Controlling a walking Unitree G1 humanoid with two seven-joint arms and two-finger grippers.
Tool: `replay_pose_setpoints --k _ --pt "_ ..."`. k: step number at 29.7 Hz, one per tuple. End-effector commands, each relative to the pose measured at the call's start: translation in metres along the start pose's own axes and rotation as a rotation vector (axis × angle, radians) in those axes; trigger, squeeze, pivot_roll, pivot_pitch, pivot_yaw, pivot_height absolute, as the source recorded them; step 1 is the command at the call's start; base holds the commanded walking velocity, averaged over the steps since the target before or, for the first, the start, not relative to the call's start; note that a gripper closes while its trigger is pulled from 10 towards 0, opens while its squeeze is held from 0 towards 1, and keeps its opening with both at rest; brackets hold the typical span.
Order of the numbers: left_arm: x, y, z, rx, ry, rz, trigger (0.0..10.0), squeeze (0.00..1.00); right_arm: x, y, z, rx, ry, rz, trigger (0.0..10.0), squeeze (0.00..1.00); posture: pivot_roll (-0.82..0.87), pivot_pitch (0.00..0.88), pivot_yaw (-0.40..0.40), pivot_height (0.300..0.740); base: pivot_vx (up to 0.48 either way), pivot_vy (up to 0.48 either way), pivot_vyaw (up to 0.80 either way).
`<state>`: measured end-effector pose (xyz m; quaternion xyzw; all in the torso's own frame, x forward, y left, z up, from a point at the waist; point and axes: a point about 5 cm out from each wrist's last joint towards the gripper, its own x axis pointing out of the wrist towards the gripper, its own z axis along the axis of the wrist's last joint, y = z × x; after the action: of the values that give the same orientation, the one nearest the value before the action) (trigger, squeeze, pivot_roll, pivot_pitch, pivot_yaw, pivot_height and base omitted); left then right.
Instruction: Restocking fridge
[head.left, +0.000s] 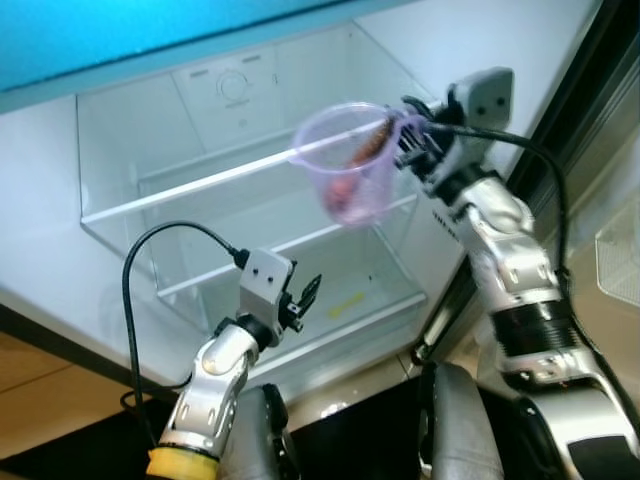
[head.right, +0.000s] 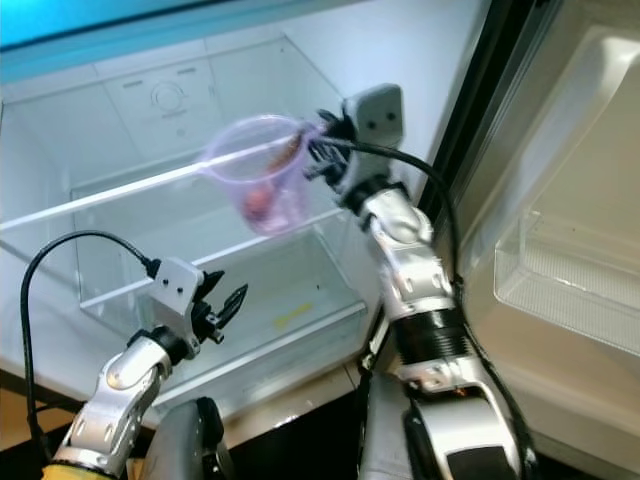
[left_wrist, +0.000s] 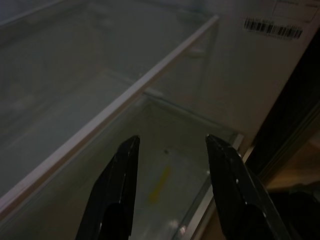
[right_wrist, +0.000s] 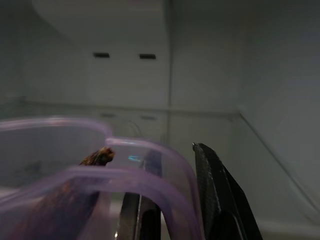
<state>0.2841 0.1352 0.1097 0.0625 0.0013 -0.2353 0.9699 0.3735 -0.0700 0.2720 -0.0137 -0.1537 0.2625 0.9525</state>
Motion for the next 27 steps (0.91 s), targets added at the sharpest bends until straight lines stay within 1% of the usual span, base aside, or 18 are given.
replay_pose_setpoints --k 1,2,4,5,7,8,12,16,19,21,22,23,24,26,27 --pt "-0.004 -0.001 -0.006 -0.004 0.028 0.001 10.0 0.0 0.009 0.008 0.003 0.01 -0.009 -0.015 10.0 0.0 -0.01 0.227 0.034 0.56 0.0 0.0 0.0" --pt "-0.005 -0.001 -0.006 -0.003 0.029 0.001 10.0 0.0 0.013 0.009 0.011 0.005 -0.032 -0.021 10.0 0.0 -0.01 0.227 0.033 0.56 0.0 0.0 0.0" --pt "-0.005 -0.001 -0.006 -0.003 0.029 0.001 10.0 0.0 0.013 0.009 0.011 0.005 -0.032 -0.021 10.0 0.0 -0.01 0.227 0.033 0.56 0.0 0.0 0.0" --pt "-0.005 -0.001 -0.006 -0.003 0.029 0.002 10.0 0.0 0.019 0.005 0.022 -0.006 -0.062 -0.05 10.0 0.0 -0.01 0.227 0.031 0.56 0.0 0.0 0.0" --pt "-0.005 -0.001 -0.006 -0.003 0.03 0.003 10.0 0.0 0.022 -0.002 0.028 -0.014 -0.071 -0.094 10.0 0.0 -0.01 0.228 0.031 0.56 0.0 0.0 0.0" --pt "-0.005 -0.001 -0.006 -0.003 0.03 0.003 10.0 0.0 0.022 -0.002 0.028 -0.014 -0.071 -0.094 10.0 0.0 -0.01 0.228 0.031 0.56 0.0 0.0 0.0" --pt "-0.005 -0.002 -0.006 -0.004 0.031 0.001 10.0 0.0 0.027 -0.027 0.031 -0.086 -0.046 -0.246 10.0 0.0 -0.01 0.229 0.029 0.56 0.0 0.0 0.0" --pt "-0.005 -0.002 -0.003 -0.004 0.022 0.003 10.0 0.0 0.025 -0.046 0.034 -0.093 -0.053 -0.317 10.0 0.0 0.0 0.231 0.027 0.56 0.0 0.0 0.0" --pt "-0.005 -0.002 -0.003 -0.003 0.021 0.003 10.0 0.0 0.025 -0.049 0.034 -0.095 -0.053 -0.333 10.0 0.0 0.0 0.232 0.027 0.56 0.0 0.0 0.0" --pt "-0.004 -0.001 -0.002 -0.004 0.019 0.004 10.0 0.0 0.023 -0.059 0.032 -0.125 -0.043 -0.436 10.0 0.0 0.0 0.232 0.028 0.56 0.0 0.0 0.0" --pt "-0.004 -0.001 -0.002 -0.004 0.019 0.004 10.0 0.0 0.023 -0.059 0.032 -0.125 -0.043 -0.436 10.0 0.0 0.0 0.232 0.028 0.56 0.0 0.0 0.0" --pt "-0.004 -0.001 -0.002 -0.006 0.018 0.004 10.0 0.0 0.021 -0.067 0.031 -0.121 -0.038 -0.515 10.0 0.0 0.0 0.232 0.028 0.56 0.0 0.0 0.0" --pt "-0.004 -0.001 -0.001 -0.005 0.017 0.004 10.0 0.0 0.021 -0.069 0.031 -0.134 -0.036 -0.542 10.0 0.0 0.0 0.232 0.027 0.56 0.0 0.0 0.0" --pt "-0.004 -0.001 -0.001 -0.006 0.016 0.003 10.0 0.0 0.021 -0.07 0.031 -0.134 -0.04 -0.556 10.0 0.0 0.0 0.232 0.027 0.56 0.0 0.0 0.0" --pt "-0.004 -0.002 -0.001 -0.006 0.016 0.003 10.0 0.0 0.022 -0.071 0.032 -0.142 -0.049 -0.588 10.0 0.0 0.01 0.23 0.027 0.56 0.0 0.0 0.0"
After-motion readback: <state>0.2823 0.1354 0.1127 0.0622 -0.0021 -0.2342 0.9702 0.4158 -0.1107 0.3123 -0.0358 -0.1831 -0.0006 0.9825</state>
